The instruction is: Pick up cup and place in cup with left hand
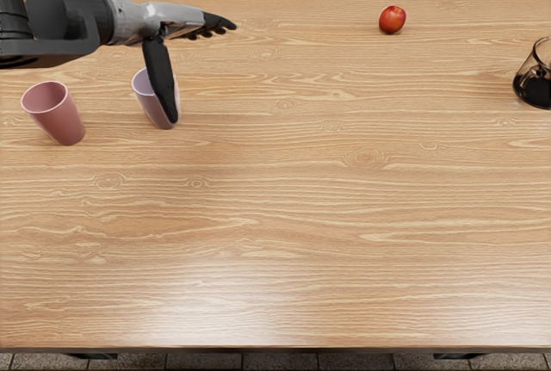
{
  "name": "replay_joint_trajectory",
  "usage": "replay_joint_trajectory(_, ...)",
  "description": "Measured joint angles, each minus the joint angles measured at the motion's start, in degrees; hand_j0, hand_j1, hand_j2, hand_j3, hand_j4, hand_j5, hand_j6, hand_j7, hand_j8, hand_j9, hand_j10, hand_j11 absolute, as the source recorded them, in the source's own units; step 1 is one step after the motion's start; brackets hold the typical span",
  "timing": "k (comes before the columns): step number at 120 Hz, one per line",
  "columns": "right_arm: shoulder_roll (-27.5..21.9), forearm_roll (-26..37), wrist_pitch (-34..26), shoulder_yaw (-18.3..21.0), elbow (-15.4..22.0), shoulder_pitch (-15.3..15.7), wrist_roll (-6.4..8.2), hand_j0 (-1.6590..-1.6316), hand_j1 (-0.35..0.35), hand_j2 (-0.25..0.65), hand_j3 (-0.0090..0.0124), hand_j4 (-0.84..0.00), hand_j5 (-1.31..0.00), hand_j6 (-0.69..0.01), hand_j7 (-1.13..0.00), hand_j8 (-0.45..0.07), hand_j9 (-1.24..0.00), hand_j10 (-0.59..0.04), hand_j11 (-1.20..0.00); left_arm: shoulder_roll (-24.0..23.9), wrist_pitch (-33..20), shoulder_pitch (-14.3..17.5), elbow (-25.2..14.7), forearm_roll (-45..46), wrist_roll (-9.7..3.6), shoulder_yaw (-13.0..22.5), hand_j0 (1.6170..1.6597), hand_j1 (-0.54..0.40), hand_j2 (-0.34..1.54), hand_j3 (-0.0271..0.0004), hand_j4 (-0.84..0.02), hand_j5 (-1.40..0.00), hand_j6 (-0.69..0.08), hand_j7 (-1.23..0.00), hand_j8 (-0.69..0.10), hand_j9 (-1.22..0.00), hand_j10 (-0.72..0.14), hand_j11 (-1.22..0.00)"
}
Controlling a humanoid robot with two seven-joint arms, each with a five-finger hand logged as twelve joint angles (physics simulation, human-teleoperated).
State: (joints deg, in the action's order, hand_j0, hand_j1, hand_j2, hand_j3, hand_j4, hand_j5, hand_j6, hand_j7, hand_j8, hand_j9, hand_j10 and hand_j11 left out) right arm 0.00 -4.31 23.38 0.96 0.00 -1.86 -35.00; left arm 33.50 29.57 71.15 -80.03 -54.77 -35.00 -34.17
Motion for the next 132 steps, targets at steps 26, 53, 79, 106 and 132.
replay_joint_trajectory(26, 0.0, 0.0, 0.0, 0.0, 0.0, 0.0, 0.00, -1.6581, -0.349, 0.000, 0.0000, 0.000, 0.00, 0.000, 0.00, 0.000, 0.00, 0.000, 0.00, -0.2, -4.2, 0.0, 3.7, -3.5, 0.00, 4.8, 1.6581, 0.312, 0.01, 0.0000, -0.034, -0.04, -0.034, -0.04, -0.034, -0.04, -0.033, -0.04)
replay_joint_trajectory(53, 0.0, 0.0, 0.0, 0.0, 0.0, 0.0, 0.00, -1.6581, -0.349, 0.000, 0.0000, 0.000, 0.00, 0.000, 0.00, 0.000, 0.00, 0.000, 0.00, -1.7, -6.7, -1.4, 9.6, -3.8, 0.00, 6.2, 1.6581, 0.301, 0.01, 0.0000, -0.044, -0.05, -0.045, -0.05, -0.045, -0.05, -0.043, -0.05)
replay_joint_trajectory(79, 0.0, 0.0, 0.0, 0.0, 0.0, 0.0, 0.00, -1.6581, -0.349, 0.000, 0.0000, 0.000, 0.00, 0.000, 0.00, 0.000, 0.00, 0.000, 0.00, -5.5, -8.0, -1.3, 18.0, -3.9, 0.00, 6.4, 1.6581, 0.297, 0.01, 0.0000, -0.048, -0.06, -0.049, -0.06, -0.048, -0.06, -0.047, -0.06)
replay_joint_trajectory(106, 0.0, 0.0, 0.0, 0.0, 0.0, 0.0, 0.00, -1.6581, -0.349, 0.000, 0.0000, 0.000, 0.00, 0.000, 0.00, 0.000, 0.00, 0.000, 0.00, -8.5, -8.7, -0.8, 26.9, -3.9, 0.00, 6.4, 1.6581, 0.295, 0.01, 0.0000, -0.049, -0.06, -0.050, -0.06, -0.050, -0.06, -0.048, -0.06)
replay_joint_trajectory(132, 0.0, 0.0, 0.0, 0.0, 0.0, 0.0, 0.00, -1.6581, -0.349, 0.000, 0.0000, 0.000, 0.00, 0.000, 0.00, 0.000, 0.00, 0.000, 0.00, -12.2, -8.7, 0.1, 33.9, -3.9, 0.00, 6.6, 1.6581, 0.295, 0.01, 0.0000, -0.048, -0.06, -0.049, -0.06, -0.049, -0.06, -0.048, -0.06)
